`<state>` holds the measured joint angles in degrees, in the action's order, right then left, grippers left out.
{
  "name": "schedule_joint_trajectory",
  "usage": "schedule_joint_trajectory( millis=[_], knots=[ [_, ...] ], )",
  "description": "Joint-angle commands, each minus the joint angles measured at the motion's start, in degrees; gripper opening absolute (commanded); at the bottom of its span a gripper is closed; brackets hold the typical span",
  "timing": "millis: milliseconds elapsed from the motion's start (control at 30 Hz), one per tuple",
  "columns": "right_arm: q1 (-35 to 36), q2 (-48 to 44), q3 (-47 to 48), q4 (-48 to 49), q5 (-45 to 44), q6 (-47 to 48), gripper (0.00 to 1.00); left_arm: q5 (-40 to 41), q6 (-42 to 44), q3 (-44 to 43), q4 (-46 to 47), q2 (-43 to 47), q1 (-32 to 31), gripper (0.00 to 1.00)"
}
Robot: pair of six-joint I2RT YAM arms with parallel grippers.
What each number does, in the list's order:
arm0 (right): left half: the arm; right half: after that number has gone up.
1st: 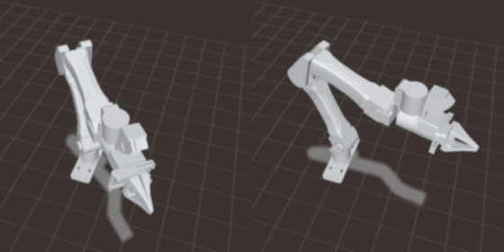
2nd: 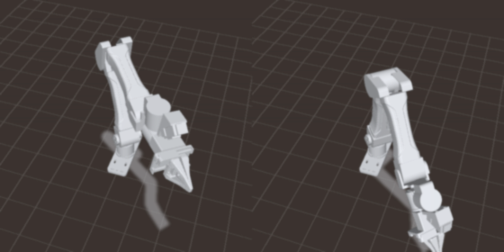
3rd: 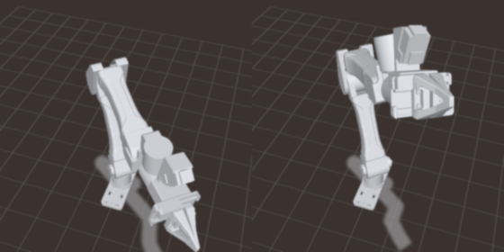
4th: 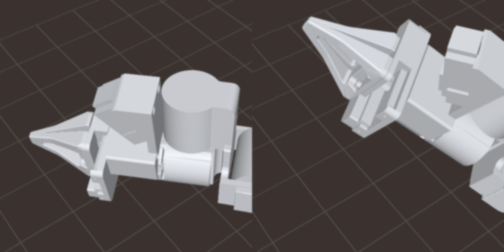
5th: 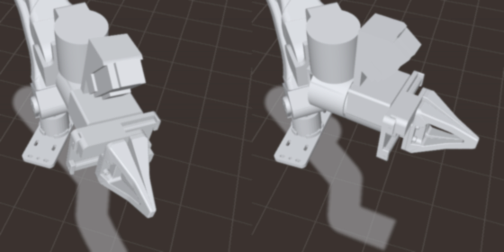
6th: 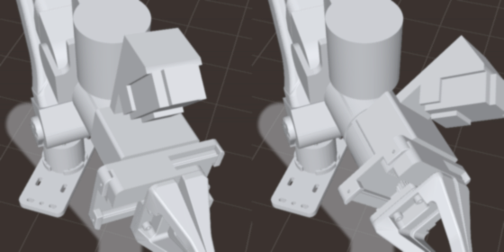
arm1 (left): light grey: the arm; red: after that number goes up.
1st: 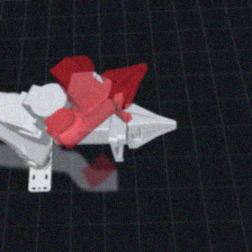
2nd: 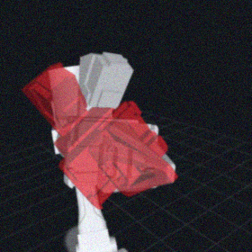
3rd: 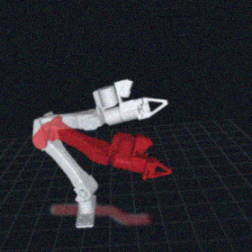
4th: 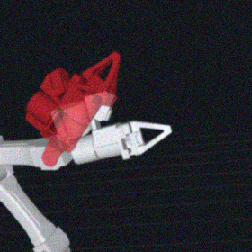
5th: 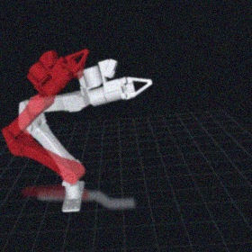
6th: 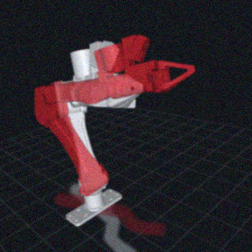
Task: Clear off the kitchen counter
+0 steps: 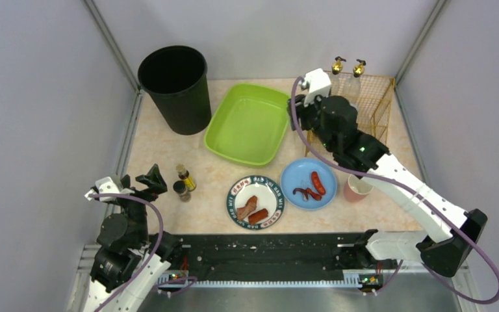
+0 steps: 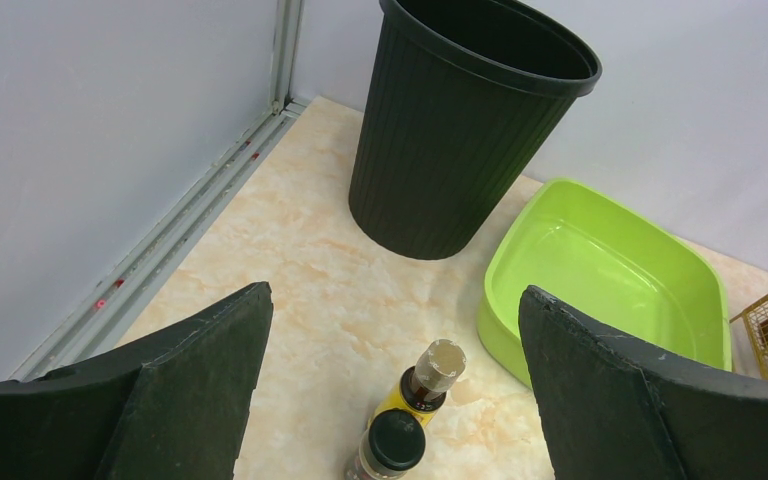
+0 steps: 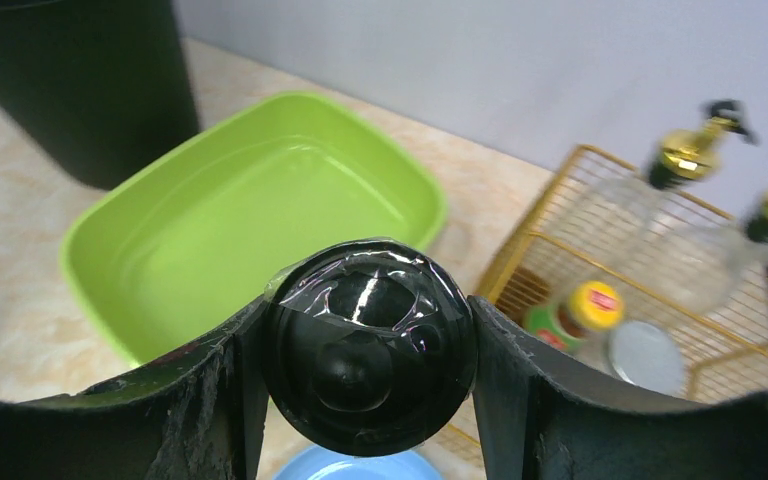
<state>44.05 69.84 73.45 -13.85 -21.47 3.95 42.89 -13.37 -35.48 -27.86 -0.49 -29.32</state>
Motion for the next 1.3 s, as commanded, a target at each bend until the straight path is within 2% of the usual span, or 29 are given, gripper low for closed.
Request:
schedule_joint_trajectory(
  millis=[0, 133, 567, 800, 1267],
  knots=[
    [-5.74, -4.88, 1.01, 1.54, -5.92, -0.49, 0.00, -0.75, 0.36, -0.80, 2.05, 6.91, -0.12, 0.97],
    [-10.55, -5.60, 1.05, 1.00, -10.30, -0.63, 0.00, -0.90, 0.14, -0.98, 1.92, 6.96, -0.10, 0.97],
    [-23.80, -6.62, -2.13, 5.49, -14.24, -3.48, 0.00, -1.45, -0.25, -1.30, 1.33, 7.00, -0.19, 0.97],
    [-32.84, -5.12, -3.95, 6.12, -7.38, -9.33, 0.00, -1.25, -0.35, -1.49, 1.07, 6.98, -0.30, 0.97],
    [-42.07, 2.73, -6.76, 10.16, 0.65, -13.97, 0.00, -0.98, -0.17, -1.35, 1.21, 6.95, -0.30, 0.97]
  ],
)
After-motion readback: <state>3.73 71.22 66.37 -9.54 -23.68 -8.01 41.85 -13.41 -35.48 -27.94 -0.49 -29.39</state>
